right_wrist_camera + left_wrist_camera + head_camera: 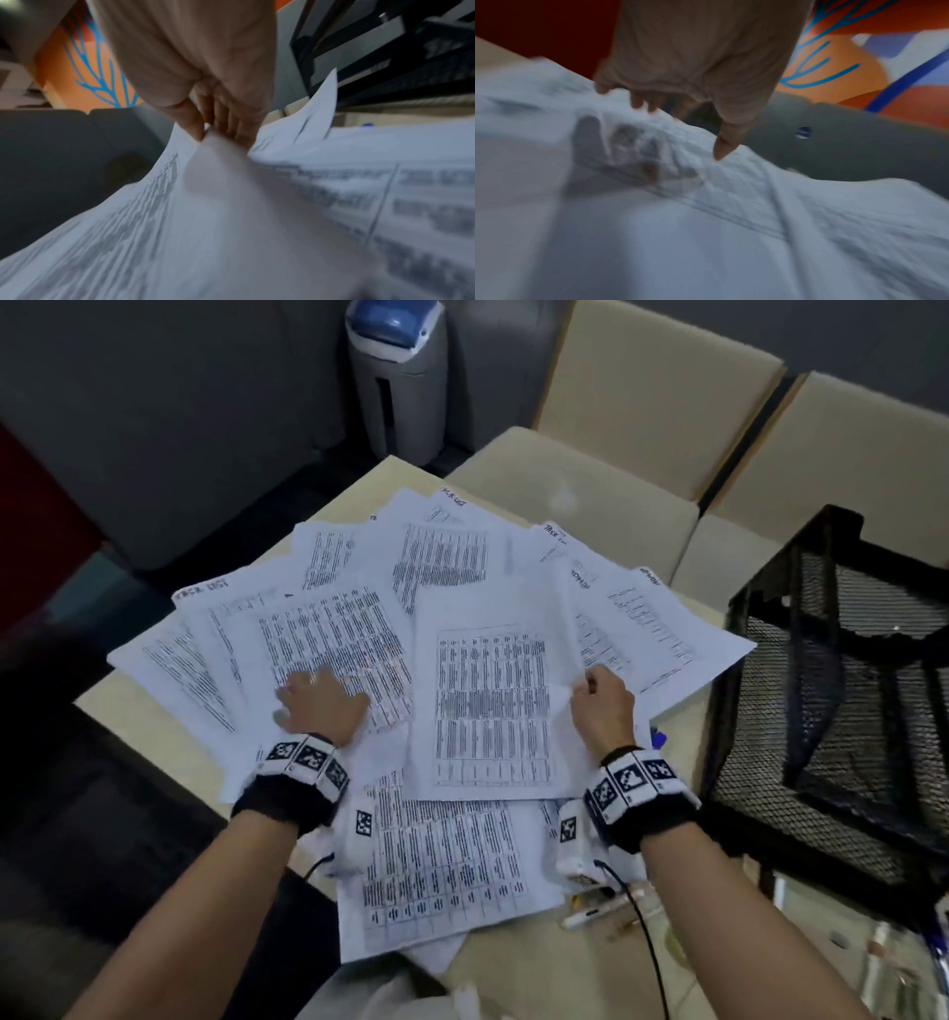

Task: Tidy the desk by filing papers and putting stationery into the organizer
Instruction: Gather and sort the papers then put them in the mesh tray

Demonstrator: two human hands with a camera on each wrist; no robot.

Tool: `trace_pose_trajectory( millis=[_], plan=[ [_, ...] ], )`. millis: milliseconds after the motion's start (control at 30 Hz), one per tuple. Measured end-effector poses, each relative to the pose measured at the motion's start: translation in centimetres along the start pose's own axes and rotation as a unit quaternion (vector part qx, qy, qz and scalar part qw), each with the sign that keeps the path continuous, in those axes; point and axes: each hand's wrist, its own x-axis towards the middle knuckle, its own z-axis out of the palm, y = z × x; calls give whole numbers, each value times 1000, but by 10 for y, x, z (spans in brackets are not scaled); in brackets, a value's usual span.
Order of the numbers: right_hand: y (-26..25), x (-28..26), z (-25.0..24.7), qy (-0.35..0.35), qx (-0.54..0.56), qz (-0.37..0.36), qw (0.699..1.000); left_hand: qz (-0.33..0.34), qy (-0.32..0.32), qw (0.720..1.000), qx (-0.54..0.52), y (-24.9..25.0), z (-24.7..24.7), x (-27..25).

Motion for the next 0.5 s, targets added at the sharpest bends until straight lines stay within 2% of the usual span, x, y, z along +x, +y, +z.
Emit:
trace_pose_trajectory(
  millis=[33,67,100,133,267,367,500],
  plan=[
    [-4,-3,11,-39,-7,3,999,-82,36,996,-15,-16,-12,8],
    [-7,-6,23,-73,-21,-3,997,-144,45,988,-23,-28,-24,12],
    [-10,-9,35,-106,-35,-4,994,-179,41,983,-18,-37,-30,14],
    [-13,-14,46,-124,-44,-13,991,-186,37,982,-14,-42,-30,14],
    [-33,-33,74,-144,54,27,988,-79,77,993,-38,-29,2,4],
    [-37,-38,83,-168,24,2,985,-12,81,994,-73,-25,19,-7],
    [-30,-41,73,-186,-64,-66,978,-21,105,987,-123,-28,14,-9]
  ],
)
